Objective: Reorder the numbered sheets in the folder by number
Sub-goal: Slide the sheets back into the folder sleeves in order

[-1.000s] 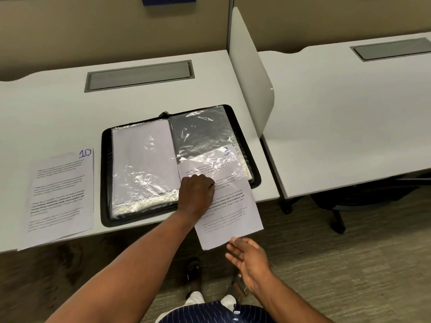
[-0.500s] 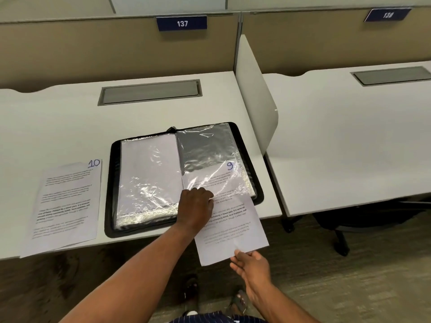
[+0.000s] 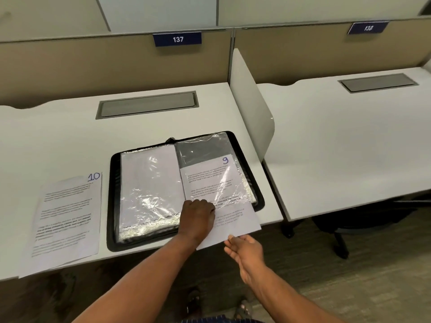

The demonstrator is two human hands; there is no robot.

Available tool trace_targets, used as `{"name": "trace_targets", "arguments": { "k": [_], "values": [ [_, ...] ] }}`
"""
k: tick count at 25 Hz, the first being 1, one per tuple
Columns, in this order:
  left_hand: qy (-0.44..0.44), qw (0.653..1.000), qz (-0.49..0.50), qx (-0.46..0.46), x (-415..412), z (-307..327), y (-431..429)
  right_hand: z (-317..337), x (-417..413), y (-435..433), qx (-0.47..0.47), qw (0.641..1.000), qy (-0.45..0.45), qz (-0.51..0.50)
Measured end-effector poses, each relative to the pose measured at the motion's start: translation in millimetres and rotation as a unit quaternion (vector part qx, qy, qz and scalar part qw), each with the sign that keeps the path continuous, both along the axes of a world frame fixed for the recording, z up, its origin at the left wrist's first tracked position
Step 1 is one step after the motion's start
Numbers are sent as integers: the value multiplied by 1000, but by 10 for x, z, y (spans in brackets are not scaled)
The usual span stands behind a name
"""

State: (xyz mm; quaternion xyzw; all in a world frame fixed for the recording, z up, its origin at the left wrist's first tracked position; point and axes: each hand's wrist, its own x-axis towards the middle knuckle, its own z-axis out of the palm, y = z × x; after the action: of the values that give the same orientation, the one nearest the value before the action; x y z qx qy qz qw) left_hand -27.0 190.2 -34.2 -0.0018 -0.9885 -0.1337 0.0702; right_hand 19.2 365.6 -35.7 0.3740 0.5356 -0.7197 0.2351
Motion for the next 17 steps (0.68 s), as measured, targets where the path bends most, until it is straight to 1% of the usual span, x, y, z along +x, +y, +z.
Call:
{"name": "trace_targets", "arguments": {
  "k": [3, 6, 11, 17],
  "values": [
    [4, 1000, 3, 14, 27, 25, -35, -40, 135, -13, 24, 1000, -8, 8],
    [0, 999, 8, 31, 42, 86, -58, 19, 53, -140, 47, 999, 3, -4],
    [-11, 999, 8, 39, 66, 148, -137, 196, -176, -353, 64, 997, 32, -13],
    [8, 998, 2, 64, 61, 137, -190, 224, -354, -550, 62, 997, 41, -27]
  ]
}}
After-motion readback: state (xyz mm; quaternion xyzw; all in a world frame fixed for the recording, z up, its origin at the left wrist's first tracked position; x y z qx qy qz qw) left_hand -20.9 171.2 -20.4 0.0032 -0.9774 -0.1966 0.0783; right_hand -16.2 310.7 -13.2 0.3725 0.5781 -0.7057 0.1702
